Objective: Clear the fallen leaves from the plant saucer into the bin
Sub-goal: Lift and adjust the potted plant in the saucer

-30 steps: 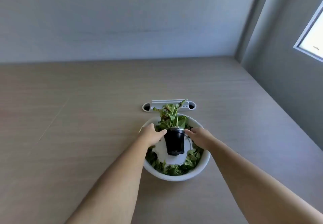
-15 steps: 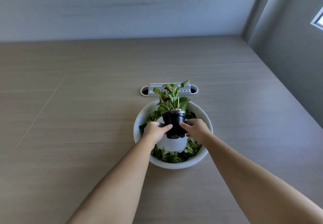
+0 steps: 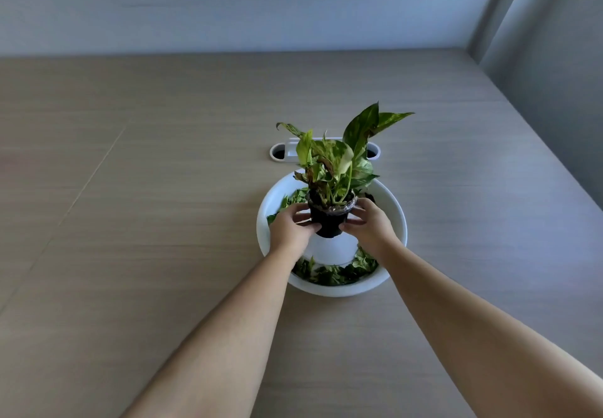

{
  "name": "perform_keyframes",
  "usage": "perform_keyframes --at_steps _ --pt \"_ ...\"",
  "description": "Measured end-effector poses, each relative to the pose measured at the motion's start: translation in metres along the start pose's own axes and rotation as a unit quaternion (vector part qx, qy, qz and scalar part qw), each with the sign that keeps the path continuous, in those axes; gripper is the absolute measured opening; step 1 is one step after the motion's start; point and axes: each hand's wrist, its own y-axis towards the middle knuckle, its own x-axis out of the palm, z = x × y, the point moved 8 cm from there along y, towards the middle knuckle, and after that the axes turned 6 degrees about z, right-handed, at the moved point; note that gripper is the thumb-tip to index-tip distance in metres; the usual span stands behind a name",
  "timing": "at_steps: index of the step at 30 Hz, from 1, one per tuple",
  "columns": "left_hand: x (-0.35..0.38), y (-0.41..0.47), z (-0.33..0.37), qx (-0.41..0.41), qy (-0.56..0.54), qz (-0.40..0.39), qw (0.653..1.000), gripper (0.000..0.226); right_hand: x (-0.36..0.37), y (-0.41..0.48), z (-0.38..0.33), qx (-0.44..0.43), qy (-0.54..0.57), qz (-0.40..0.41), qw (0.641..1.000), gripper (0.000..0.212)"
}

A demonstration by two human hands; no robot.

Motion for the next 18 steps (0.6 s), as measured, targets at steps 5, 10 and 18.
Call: perform_keyframes --at_steps 5,10,18 --pt "0.007 0.003 -0.013 -0.004 -0.023 0.004 1.0 0.031 0.007 0.004 0.017 0.002 0.019 0.005 1.0 0.042" --pt "0.01 0.006 -0.016 0.002 -0.023 0.017 1.0 0.028 0.008 0.008 0.024 -0.001 0.011 0.013 1.0 0.041" --pt "0.014 0.007 -0.017 0.004 -0.014 0.005 1.0 0.033 0.003 0.009 0.024 -0.01 -0.003 0.019 1.0 0.04"
